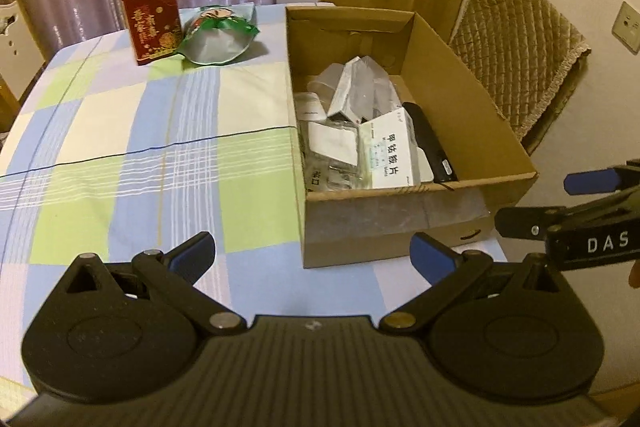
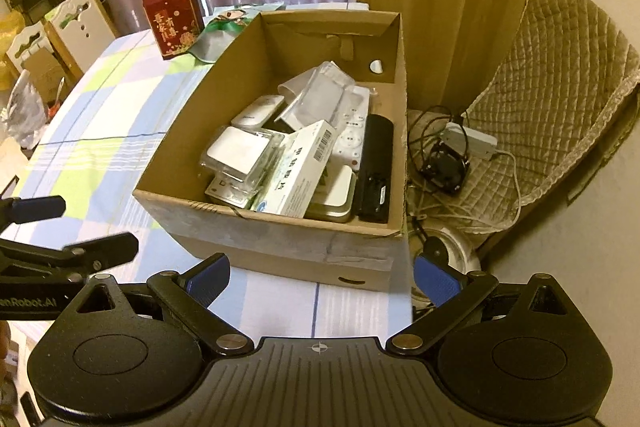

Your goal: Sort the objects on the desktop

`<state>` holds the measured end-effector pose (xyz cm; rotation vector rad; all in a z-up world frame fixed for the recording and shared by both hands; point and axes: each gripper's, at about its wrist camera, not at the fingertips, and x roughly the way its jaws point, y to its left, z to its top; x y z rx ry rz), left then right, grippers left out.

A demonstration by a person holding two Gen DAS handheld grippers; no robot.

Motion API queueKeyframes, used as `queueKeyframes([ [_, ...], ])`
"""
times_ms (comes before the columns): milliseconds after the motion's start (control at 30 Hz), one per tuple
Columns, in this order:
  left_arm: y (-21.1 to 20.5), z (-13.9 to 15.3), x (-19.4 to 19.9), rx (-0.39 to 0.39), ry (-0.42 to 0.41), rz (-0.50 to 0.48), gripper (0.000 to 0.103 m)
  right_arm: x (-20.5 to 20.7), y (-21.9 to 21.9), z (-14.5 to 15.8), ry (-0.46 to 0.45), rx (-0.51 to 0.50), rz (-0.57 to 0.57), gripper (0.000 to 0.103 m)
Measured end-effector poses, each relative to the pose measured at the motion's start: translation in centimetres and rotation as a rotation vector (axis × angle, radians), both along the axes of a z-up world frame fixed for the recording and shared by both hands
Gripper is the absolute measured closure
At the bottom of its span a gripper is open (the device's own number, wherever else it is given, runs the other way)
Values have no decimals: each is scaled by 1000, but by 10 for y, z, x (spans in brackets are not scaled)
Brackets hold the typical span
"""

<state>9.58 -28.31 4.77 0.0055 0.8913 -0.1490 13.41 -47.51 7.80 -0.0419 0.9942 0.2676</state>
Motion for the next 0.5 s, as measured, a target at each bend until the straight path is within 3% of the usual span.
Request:
queueKeyframes([
  [500,9,3,6,9,-22,-4,1,1,16,-3,30,-35,-27,2],
])
